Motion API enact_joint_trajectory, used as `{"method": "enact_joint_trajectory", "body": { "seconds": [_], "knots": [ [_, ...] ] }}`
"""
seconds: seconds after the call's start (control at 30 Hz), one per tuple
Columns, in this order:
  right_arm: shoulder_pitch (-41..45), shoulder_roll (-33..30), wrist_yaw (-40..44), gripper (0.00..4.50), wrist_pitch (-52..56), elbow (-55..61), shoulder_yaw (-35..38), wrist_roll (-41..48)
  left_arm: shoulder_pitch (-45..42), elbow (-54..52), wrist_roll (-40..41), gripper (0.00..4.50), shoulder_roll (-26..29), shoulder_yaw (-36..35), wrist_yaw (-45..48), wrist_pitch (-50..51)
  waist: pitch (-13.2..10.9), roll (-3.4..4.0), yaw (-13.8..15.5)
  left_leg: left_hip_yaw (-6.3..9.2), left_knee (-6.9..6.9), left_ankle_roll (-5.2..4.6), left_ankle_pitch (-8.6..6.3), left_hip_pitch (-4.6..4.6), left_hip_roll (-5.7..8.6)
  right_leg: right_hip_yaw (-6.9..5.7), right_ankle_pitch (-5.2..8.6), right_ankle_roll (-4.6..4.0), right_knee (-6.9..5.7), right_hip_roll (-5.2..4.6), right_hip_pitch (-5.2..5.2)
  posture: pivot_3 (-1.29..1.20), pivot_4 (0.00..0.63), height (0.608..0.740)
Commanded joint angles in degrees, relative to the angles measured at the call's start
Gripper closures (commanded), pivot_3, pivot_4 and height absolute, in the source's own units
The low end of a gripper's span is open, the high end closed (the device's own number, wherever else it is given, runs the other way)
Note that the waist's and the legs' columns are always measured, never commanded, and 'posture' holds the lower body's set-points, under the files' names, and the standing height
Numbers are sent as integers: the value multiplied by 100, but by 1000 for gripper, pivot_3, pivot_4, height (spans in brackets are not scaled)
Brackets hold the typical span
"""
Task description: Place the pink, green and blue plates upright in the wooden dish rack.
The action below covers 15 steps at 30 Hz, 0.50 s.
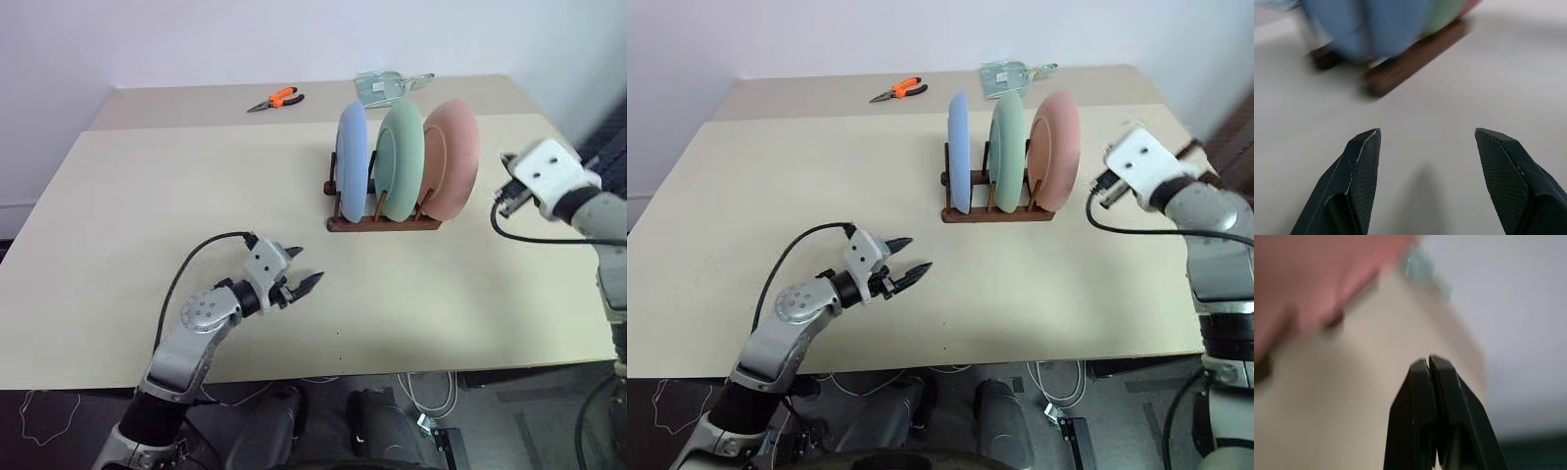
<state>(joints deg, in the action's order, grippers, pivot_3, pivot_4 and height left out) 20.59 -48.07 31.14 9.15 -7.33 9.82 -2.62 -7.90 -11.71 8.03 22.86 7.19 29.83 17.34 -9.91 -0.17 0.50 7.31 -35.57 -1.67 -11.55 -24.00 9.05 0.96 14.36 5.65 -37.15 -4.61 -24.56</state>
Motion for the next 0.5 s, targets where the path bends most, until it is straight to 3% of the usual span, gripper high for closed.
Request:
{"method": "enact_joint_trajectory", "body": {
  "seconds": [0.03, 0.2, 0.5],
  "knots": [
    [-71, 379, -7, 4479, -247, -255, 554, 690, 127, 325, -168, 1355, 246, -711, -359, -357, 1, 8, -30, -5, 2, 0, 0, 2, 0, 5, 0, 0, -5, 0, -3, 0, 150, 727],
    [-236, 760, 173, 4479, -462, -746, 703, 1097, 500, 559, -183, 1355, 572, -1236, -412, -655, 2, 10, 14, -5, 4, 0, 0, 8, 0, 5, 0, 0, -3, 1, 2, 0, 150, 727],
    [-217, 988, 309, 4479, -698, -898, 422, 1111, 804, 262, -293, 1355, 379, -1232, -688, -698, 4, 12, 26, -4, -1, 3, -4, 11, 0, 4, 0, 0, -4, -1, 9, 0, 150, 727]
  ]
}}
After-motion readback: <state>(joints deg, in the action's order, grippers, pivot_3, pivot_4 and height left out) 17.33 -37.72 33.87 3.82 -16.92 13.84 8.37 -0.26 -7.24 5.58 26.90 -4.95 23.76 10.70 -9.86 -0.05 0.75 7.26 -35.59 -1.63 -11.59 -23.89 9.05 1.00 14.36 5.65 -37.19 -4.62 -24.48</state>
